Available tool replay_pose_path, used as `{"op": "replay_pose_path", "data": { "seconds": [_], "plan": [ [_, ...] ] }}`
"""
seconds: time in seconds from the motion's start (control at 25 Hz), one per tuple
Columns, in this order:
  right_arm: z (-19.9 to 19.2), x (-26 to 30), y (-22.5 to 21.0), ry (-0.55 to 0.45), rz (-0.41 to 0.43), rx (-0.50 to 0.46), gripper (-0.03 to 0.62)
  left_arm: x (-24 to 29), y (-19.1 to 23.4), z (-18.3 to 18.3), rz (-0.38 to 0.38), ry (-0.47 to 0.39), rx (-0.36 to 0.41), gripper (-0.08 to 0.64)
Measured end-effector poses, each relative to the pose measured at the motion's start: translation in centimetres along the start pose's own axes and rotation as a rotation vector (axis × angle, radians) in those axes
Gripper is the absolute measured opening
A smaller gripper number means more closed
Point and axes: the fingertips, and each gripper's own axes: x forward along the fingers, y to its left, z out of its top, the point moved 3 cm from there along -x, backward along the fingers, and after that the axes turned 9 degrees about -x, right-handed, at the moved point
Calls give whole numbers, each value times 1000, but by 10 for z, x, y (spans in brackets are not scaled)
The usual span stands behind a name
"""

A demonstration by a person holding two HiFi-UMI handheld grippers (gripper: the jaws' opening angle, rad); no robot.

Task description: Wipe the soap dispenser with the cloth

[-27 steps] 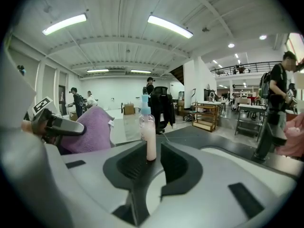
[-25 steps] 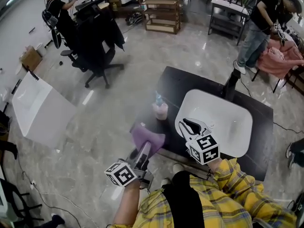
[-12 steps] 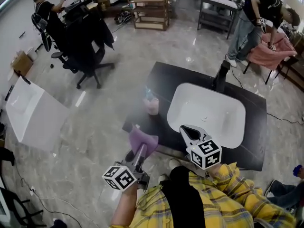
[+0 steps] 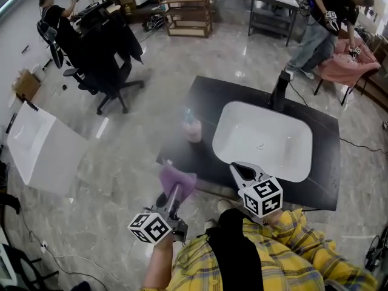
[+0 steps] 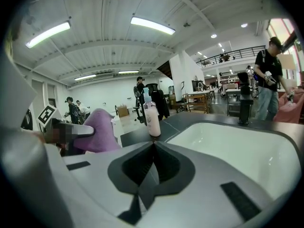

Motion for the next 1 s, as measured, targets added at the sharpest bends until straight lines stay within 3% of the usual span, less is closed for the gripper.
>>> {"op": "replay_pose_path", "data": {
  "seconds": [0.44,1.0],
  "plan": [
    [-9,-10,21,-6,-6,29,6,-24,2,-4,9,5,8,77],
    [2,-3,39,-30,30,-3,6,-43,8,-2,26,-18,14,77]
  ]
}}
